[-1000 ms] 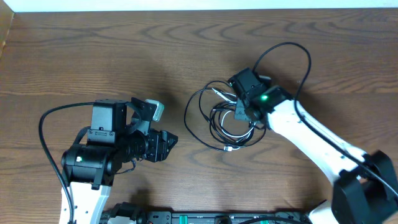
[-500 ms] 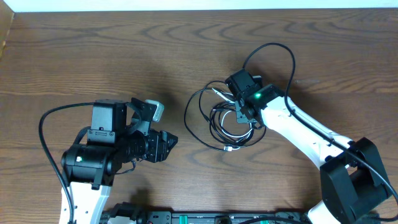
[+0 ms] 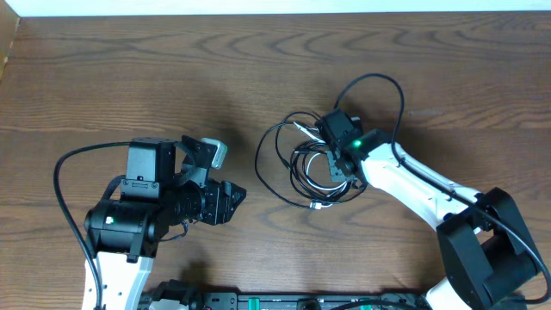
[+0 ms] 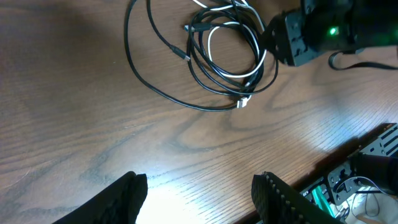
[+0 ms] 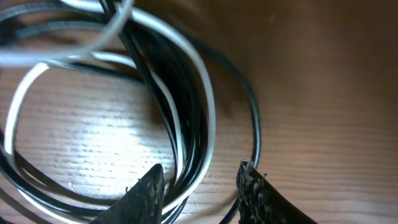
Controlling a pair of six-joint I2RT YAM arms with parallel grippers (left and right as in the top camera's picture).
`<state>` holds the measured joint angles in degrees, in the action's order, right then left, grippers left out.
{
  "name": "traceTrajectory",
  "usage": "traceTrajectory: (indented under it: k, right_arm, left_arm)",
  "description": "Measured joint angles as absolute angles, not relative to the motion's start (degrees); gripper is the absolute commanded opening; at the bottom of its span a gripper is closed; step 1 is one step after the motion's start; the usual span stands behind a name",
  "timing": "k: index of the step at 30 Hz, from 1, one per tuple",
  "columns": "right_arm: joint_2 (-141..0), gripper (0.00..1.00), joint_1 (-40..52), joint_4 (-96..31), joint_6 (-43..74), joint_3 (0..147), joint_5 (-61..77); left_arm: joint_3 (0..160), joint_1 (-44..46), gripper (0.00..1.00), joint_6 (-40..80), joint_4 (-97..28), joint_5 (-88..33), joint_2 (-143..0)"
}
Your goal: Untangle cables
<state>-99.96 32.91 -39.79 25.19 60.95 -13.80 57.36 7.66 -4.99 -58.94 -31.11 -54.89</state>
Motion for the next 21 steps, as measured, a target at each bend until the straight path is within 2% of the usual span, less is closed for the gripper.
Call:
traceTrajectory:
  k: [10,21]
  right_arm:
    - [-100.0,0.27,32.9,-39.1,26.8,59.5,-12.0]
    - [-100.0,0.27,32.9,-38.6,29.5,59.5,-11.3]
  left_arm:
    - [57.4,7.7,0.6,-5.0,-58.9,-31.1,-54.9]
    - [57.4,7.7,0.6,-5.0,-58.9,-31.1,-54.9]
